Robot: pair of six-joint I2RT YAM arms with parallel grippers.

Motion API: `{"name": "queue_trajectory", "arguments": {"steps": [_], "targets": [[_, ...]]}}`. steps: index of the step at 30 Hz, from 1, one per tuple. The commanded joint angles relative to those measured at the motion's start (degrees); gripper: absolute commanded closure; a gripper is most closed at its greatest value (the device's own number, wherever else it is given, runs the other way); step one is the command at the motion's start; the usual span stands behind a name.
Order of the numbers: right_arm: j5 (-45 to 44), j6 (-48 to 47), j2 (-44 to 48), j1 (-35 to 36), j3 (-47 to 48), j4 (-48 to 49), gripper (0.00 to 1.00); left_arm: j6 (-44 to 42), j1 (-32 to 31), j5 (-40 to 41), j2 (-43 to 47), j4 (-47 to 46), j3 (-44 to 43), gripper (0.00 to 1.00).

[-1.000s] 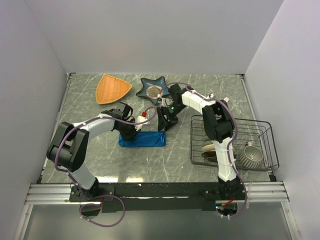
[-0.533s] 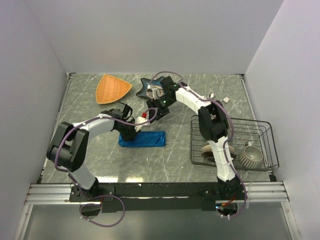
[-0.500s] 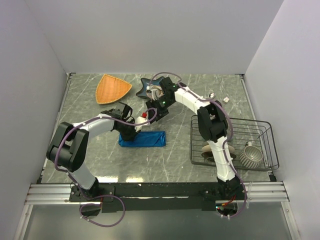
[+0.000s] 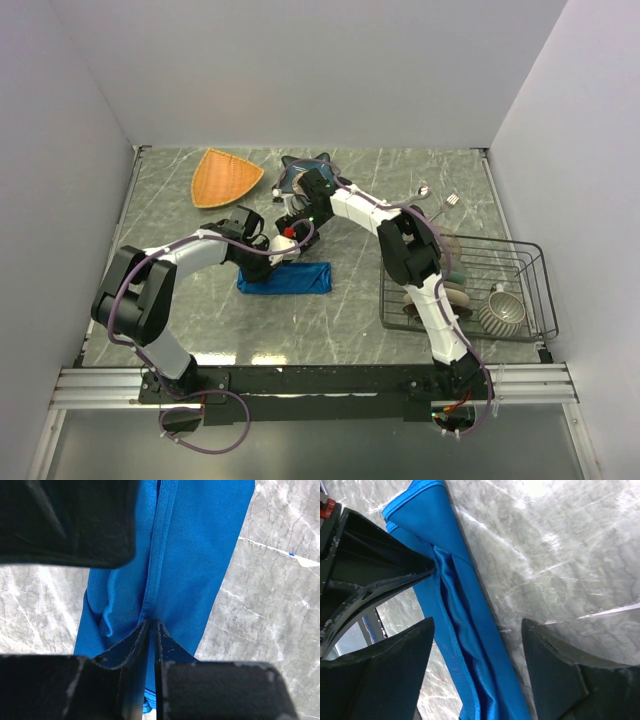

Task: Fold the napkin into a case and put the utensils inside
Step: Pick up the smaller rectangle-folded napkin from the center of the board.

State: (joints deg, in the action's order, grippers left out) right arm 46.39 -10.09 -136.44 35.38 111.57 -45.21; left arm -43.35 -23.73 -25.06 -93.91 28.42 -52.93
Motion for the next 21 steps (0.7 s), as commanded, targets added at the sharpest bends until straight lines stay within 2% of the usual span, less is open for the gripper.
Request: {"name": "queue_trajectory", "arguments": {"steps": [1,9,15,19,21], "targets": [[1.5,-0.6,-4.3,0.5,2.1,-0.6,0.27,-2.3,-0.2,0.4,-1.8,1.7,2.7,0.84],[5.0,1.3,-7.2,0.4,1.6,-2.3,0.44,-2.6,0.0,0.5,-2.1,1.1,2.7,0.84],[8.6,2.3,-7.9,0.4,1.8,-3.5,0.51,-2.7,0.0,0.5,-2.2,0.8,2.8,0.84],[10.8,2.4,-7.7,0.3,1.6,-4.6,0.51,-2.4,-0.1,0.5,-2.7,0.3,2.7,0.84],[11.4,2.3,-7.9,0.4,1.6,-5.2,0.46,-2.3,0.0,0.5,-2.9,0.1,2.6,0.84]]}}
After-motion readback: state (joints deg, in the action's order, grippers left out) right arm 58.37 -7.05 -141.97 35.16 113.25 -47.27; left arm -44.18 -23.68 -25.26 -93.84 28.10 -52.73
